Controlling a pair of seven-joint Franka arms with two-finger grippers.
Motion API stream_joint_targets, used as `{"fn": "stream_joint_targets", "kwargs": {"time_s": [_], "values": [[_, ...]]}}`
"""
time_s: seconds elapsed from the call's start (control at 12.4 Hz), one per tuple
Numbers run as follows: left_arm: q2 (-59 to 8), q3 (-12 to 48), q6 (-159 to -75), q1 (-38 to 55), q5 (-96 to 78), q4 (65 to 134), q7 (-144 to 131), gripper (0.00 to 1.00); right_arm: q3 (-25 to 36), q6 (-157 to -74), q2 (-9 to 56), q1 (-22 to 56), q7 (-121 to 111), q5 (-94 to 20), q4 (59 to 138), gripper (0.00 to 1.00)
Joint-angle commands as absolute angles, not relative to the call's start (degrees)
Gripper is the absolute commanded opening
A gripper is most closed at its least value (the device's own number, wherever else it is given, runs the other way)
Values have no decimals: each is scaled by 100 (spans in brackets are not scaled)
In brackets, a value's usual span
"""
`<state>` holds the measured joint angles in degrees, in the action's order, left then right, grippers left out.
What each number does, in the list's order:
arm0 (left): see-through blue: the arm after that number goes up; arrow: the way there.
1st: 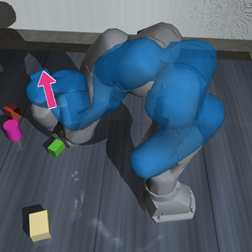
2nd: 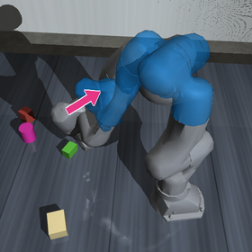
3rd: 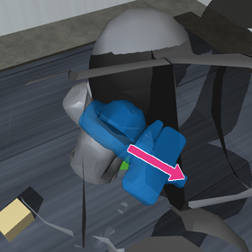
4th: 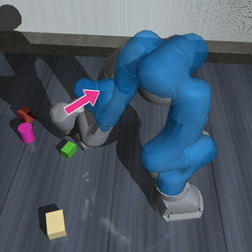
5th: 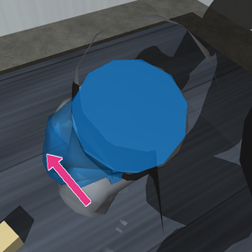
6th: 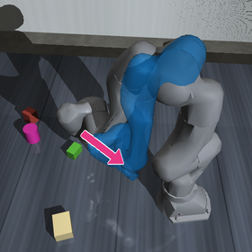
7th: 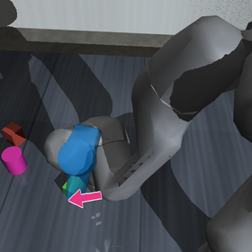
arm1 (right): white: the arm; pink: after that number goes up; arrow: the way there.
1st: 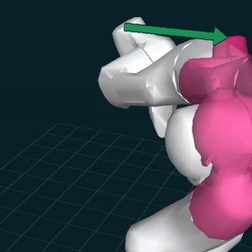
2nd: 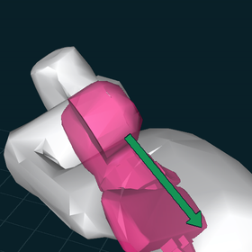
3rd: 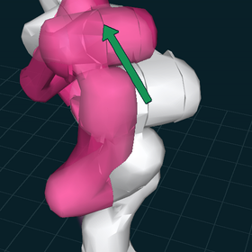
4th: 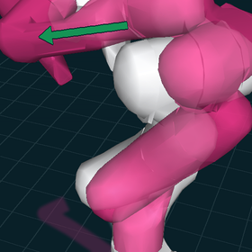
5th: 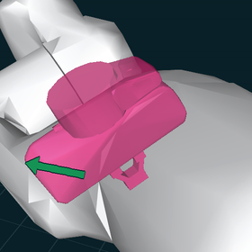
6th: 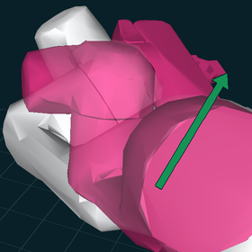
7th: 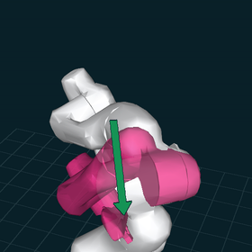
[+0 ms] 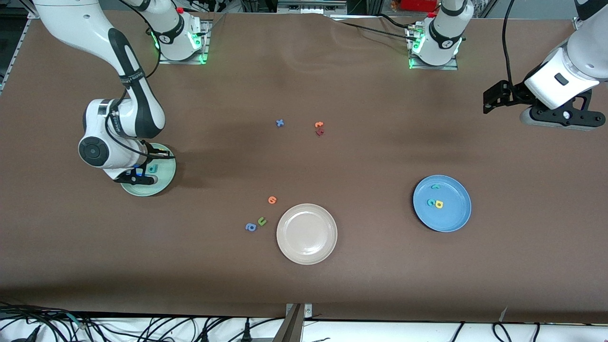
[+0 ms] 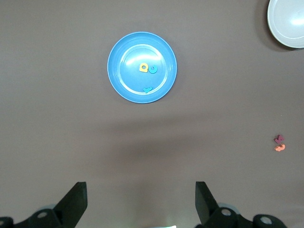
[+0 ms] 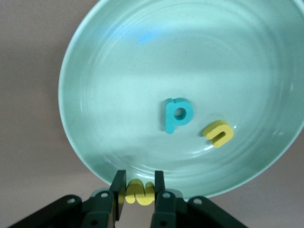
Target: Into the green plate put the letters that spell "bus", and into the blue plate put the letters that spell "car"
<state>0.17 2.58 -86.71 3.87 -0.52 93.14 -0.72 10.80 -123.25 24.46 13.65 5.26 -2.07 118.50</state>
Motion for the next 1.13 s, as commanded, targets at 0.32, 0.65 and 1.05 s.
{"fn": "stream_joint_targets", "kwargs": {"time_s": [0.32, 0.65, 1.05], "values": [[-97, 211, -8543, 413, -62, 9114, -44, 100, 1099, -10911, 1803, 1380, 404, -255, 10699, 100], [-88, 211, -8525, 422, -70, 9114, -53, 100, 1125, -10136, 1162, 1380, 449, -255, 10004, 100], [-88, 220, -8525, 448, -62, 9106, -61, 100, 1423, -8763, 1099, 1362, 405, -211, 8658, 100]]}}
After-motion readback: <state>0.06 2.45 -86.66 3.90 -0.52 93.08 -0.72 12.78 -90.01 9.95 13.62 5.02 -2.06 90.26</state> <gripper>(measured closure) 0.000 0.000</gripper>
